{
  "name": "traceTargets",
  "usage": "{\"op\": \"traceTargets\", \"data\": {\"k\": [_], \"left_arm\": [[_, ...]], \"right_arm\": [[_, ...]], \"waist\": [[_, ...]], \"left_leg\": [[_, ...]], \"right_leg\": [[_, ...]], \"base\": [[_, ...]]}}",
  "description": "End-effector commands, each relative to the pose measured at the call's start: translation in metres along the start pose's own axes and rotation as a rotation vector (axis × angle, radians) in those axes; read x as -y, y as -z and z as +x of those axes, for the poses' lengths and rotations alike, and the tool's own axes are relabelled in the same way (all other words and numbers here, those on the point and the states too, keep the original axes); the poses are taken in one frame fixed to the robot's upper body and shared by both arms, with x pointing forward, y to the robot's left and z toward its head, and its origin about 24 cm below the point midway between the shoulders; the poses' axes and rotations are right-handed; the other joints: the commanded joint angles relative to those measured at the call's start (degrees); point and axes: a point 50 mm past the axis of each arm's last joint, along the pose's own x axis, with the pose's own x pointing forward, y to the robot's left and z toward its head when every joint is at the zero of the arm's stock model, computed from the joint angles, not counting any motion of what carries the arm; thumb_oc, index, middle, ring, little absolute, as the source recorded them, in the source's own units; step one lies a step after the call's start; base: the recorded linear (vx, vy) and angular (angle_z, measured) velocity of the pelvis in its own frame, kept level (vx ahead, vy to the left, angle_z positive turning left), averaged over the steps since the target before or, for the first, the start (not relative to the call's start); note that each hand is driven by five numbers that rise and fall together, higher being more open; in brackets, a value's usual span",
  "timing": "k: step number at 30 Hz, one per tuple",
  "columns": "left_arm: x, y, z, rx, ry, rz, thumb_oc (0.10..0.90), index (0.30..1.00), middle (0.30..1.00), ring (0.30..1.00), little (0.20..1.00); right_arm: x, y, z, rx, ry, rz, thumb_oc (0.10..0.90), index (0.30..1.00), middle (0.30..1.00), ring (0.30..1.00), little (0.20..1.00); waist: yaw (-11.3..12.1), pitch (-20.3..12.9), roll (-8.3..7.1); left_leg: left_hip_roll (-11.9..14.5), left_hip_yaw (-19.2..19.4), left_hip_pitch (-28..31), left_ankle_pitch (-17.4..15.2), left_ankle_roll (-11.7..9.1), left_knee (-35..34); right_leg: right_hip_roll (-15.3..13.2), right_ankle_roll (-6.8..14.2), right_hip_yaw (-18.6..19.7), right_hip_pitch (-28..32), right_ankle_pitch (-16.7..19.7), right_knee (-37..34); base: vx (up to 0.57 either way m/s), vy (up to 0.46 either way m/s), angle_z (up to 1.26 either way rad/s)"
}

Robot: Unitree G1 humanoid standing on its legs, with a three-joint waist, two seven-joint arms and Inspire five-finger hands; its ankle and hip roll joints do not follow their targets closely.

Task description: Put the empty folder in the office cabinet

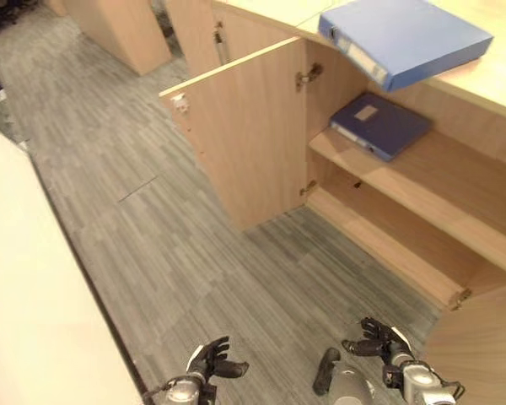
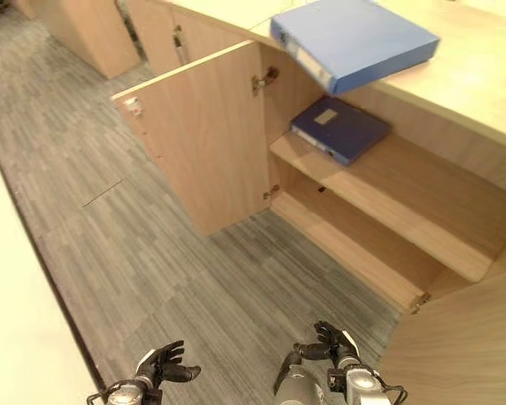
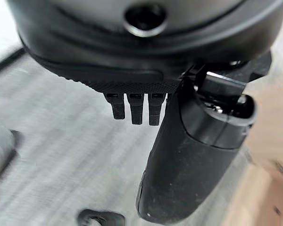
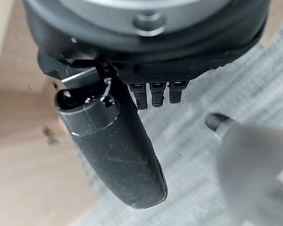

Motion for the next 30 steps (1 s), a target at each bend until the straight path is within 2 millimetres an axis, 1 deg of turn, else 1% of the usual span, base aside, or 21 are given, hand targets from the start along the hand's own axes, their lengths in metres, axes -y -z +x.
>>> {"op": "traceTargets", "data": {"k": [1, 3, 5, 6, 7, 8, 9, 10, 11, 12, 14, 15, 16, 17, 18, 19, 20, 23, 26, 29, 30], "left_arm": [[-0.012, -0.042, 0.005, 0.174, -0.016, 0.059, 0.800, 0.900, 0.900, 0.900, 0.900], [-0.011, -0.037, 0.003, 0.159, -0.009, 0.074, 0.800, 0.900, 0.900, 0.900, 0.900], [-0.012, -0.033, 0.002, 0.149, -0.008, 0.077, 0.800, 0.900, 0.900, 0.900, 0.900], [-0.015, -0.030, 0.001, 0.140, -0.016, 0.083, 0.800, 0.900, 0.900, 0.900, 0.900], [-0.016, -0.024, 0.000, 0.121, -0.022, 0.089, 0.800, 0.900, 0.900, 0.900, 0.900], [-0.018, -0.020, -0.001, 0.108, -0.031, 0.088, 0.800, 0.900, 0.900, 0.900, 0.900], [-0.019, -0.018, -0.002, 0.100, -0.038, 0.088, 0.800, 0.900, 0.900, 0.900, 0.900], [-0.022, -0.013, -0.003, 0.084, -0.051, 0.088, 0.800, 0.900, 0.900, 0.900, 0.900], [-0.024, -0.008, -0.004, 0.065, -0.058, 0.088, 0.800, 0.900, 0.900, 0.900, 0.900], [-0.025, -0.004, -0.005, 0.046, -0.066, 0.085, 0.800, 0.900, 0.900, 0.900, 0.900], [-0.029, 0.004, -0.007, 0.016, -0.081, 0.079, 0.800, 0.900, 0.900, 0.900, 0.900], [-0.031, 0.009, -0.009, 0.000, -0.085, 0.076, 0.800, 0.900, 0.900, 0.900, 0.900], [-0.031, 0.009, -0.009, 0.000, -0.085, 0.076, 0.800, 0.900, 0.900, 0.900, 0.900], [-0.030, 0.015, -0.010, -0.023, -0.082, 0.077, 0.800, 0.900, 0.900, 0.900, 0.900], [-0.029, 0.016, -0.010, -0.030, -0.080, 0.081, 0.800, 0.900, 0.900, 0.900, 0.900], [-0.030, 0.017, -0.011, -0.036, -0.082, 0.088, 0.800, 0.900, 0.900, 0.900, 0.900], [-0.030, 0.018, -0.011, -0.043, -0.081, 0.096, 0.800, 0.900, 0.900, 0.900, 0.900], [-0.031, 0.015, -0.009, -0.041, -0.074, 0.115, 0.800, 0.900, 0.900, 0.900, 0.900], [-0.033, 0.010, -0.008, -0.029, -0.083, 0.118, 0.800, 0.900, 0.900, 0.900, 0.900], [-0.035, 0.006, -0.007, -0.020, -0.095, 0.110, 0.800, 0.900, 0.900, 0.900, 0.900], [-0.035, 0.006, -0.007, -0.019, -0.096, 0.108, 0.800, 0.900, 0.900, 0.900, 0.900]], "right_arm": [[-0.004, -0.018, 0.002, 0.107, -0.019, 0.033, 0.800, 0.900, 0.900, 0.900, 0.900], [-0.011, -0.022, 0.002, 0.128, -0.052, 0.035, 0.800, 0.900, 0.900, 0.900, 0.900], [-0.021, -0.023, 0.001, 0.142, -0.096, -0.002, 0.800, 0.900, 0.900, 0.900, 0.900], [-0.027, -0.024, 0.000, 0.146, -0.122, -0.025, 0.800, 0.900, 0.900, 0.900, 0.900], [-0.033, -0.025, 0.000, 0.154, -0.146, -0.039, 0.800, 0.900, 0.900, 0.900, 0.900], [-0.038, -0.028, -0.001, 0.171, -0.171, -0.057, 0.800, 0.900, 0.900, 0.900, 0.900], [-0.042, -0.028, -0.001, 0.173, -0.187, -0.072, 0.800, 0.900, 0.900, 0.900, 0.900], [-0.046, -0.027, -0.002, 0.168, -0.205, -0.084, 0.800, 0.900, 0.900, 0.900, 0.900], [-0.049, -0.026, -0.002, 0.169, -0.215, -0.090, 0.800, 0.900, 0.900, 0.900, 0.900], [-0.054, -0.027, -0.002, 0.172, -0.233, -0.099, 0.800, 0.900, 0.900, 0.900, 0.900], [-0.058, -0.026, -0.002, 0.169, -0.255, -0.119, 0.800, 0.900, 0.900, 0.900, 0.900], [-0.061, -0.026, -0.003, 0.171, -0.270, -0.127, 0.800, 0.900, 0.900, 0.900, 0.900], [-0.061, -0.026, -0.003, 0.171, -0.270, -0.127, 0.800, 0.900, 0.900, 0.900, 0.900], [-0.063, -0.024, -0.005, 0.166, -0.281, -0.137, 0.800, 0.900, 0.900, 0.900, 0.900], [-0.062, -0.023, -0.004, 0.163, -0.281, -0.139, 0.800, 0.900, 0.900, 0.900, 0.900], [-0.062, -0.022, -0.004, 0.156, -0.279, -0.137, 0.800, 0.900, 0.900, 0.900, 0.900], [-0.062, -0.020, -0.004, 0.147, -0.275, -0.135, 0.800, 0.900, 0.900, 0.900, 0.900], [-0.064, -0.018, -0.003, 0.129, -0.270, -0.119, 0.800, 0.900, 0.900, 0.900, 0.900], [-0.068, -0.019, 0.000, 0.118, -0.263, -0.106, 0.800, 0.900, 0.900, 0.900, 0.900], [-0.069, -0.021, 0.002, 0.117, -0.254, -0.099, 0.800, 0.900, 0.900, 0.900, 0.900], [-0.070, -0.021, 0.002, 0.118, -0.255, -0.095, 0.800, 0.900, 0.900, 0.900, 0.900]], "waist": [[-1.45, -0.09, 0.53], [-1.36, -0.41, 0.58], [-0.75, -0.74, 0.35], [-0.27, -0.89, 0.17], [0.48, -1.03, -0.09], [1.36, -0.96, -0.39], [2.15, -0.68, -0.62], [3.02, -0.43, -1.21], [3.36, -0.39, -1.59], [3.78, -0.47, -1.77], [4.80, -0.65, -1.76], [5.04, -0.95, -1.58], [5.17, -1.04, -1.47], [5.52, -1.39, -1.00], [5.50, -1.87, -0.89], [5.25, -2.26, -1.12], [5.19, -2.89, -1.04], [4.45, -3.51, -1.26], [4.11, -3.72, -0.88], [4.03, -4.08, -0.53], [4.03, -4.12, -0.28]], "left_leg": [[-5.54, 5.14, -0.41, -9.61, 1.18, -0.62], [-4.05, 5.04, -1.45, -11.30, 2.69, -6.12], [-3.71, 2.67, -2.86, -13.14, 5.09, -15.09], [-4.02, 0.69, -3.52, -11.93, 5.66, -20.46], [-4.09, -2.29, -3.83, -10.05, 5.88, -25.11], [-3.45, -5.69, -4.38, -7.75, 5.76, -28.53], [-1.83, -7.74, -5.83, -5.15, 6.21, -30.84], [-0.43, -9.75, -6.75, -3.63, 5.77, -33.08], [0.67, -10.51, -7.35, -2.85, 5.44, -34.35], [1.68, -10.42, -7.46, -2.30, 5.17, -35.21], [2.27, -10.85, -6.99, -1.55, 4.71, -35.10], [1.64, -10.93, -6.39, -2.05, 4.70, -35.04], [1.81, -10.84, -6.48, -2.00, 4.68, -35.04], [0.76, -11.77, -6.51, -1.97, 4.64, -34.26], [0.61, -11.16, -6.39, -2.05, 4.59, -34.30], [-0.12, -10.33, -5.99, -2.14, 4.65, -34.45], [-0.62, -9.31, -6.02, -2.25, 4.84, -34.50], [-3.59, -6.31, -5.41, -3.29, 6.30, -34.75], [-6.21, -4.20, -4.86, -5.09, 8.38, -35.39], [-9.08, -2.85, -4.50, -6.91, 10.56, -35.88], [-9.64, -3.01, -4.28, -7.34, 11.02, -36.03]], "right_leg": [[1.86, 6.03, 2.78, 6.50, 2.68, -14.89], [3.51, 6.29, 5.45, 7.89, 1.39, -15.12], [4.29, 7.22, 8.28, 8.94, 0.60, -14.64], [4.97, 7.90, 10.43, 9.64, 0.14, -14.45], [5.77, 8.28, 12.82, 10.41, -0.30, -14.20], [6.51, 8.66, 15.26, 11.20, -0.90, -13.88], [7.24, 8.50, 16.95, 11.25, -0.58, -13.71], [7.59, 8.63, 19.14, 12.08, -1.37, -13.53], [7.94, 8.71, 20.58, 12.60, -1.94, -13.51], [8.53, 8.67, 22.29, 13.04, -2.51, -13.42], [9.43, 8.47, 24.58, 14.34, -3.84, -13.27], [9.91, 8.49, 25.68, 15.28, -4.56, -13.36], [10.06, 8.43, 25.81, 15.13, -4.41, -13.42], [10.14, 8.47, 27.18, 16.39, -5.65, -12.96], [10.12, 8.59, 27.90, 16.61, -5.87, -13.03], [9.40, 9.03, 27.88, 17.04, -6.25, -12.73], [8.97, 9.40, 28.11, 16.80, -6.27, -12.25], [7.61, 10.91, 28.23, 15.47, -6.54, -8.93], [6.66, 13.23, 27.78, 11.69, -5.26, -3.53], [5.65, 16.08, 26.89, 8.43, -1.47, 1.36], [5.59, 16.55, 26.55, 7.80, -1.09, 2.57]], "base": [[0.26, -0.038, -0.94], [0.31, 0.027, -0.91], [0.34, 0.125, -0.48], [0.36, 0.180, -0.28], [0.42, 0.162, -0.51], [0.34, 0.118, -0.69], [0.34, 0.079, -1.56], [0.32, 0.057, -1.77], [0.40, 0.060, -1.83], [0.38, 0.073, -1.25], [0.37, 0.091, -1.48], [0.24, 0.068, -1.77], [0.35, 0.173, -1.33], [0.32, 0.194, -1.25], [0.44, 0.274, -0.73], [0.31, 0.227, -0.52], [0.30, 0.243, -0.34], [0.24, 0.229, -0.36], [0.19, 0.220, -0.33], [0.18, 0.190, -0.38], [0.16, 0.158, -0.27]]}}
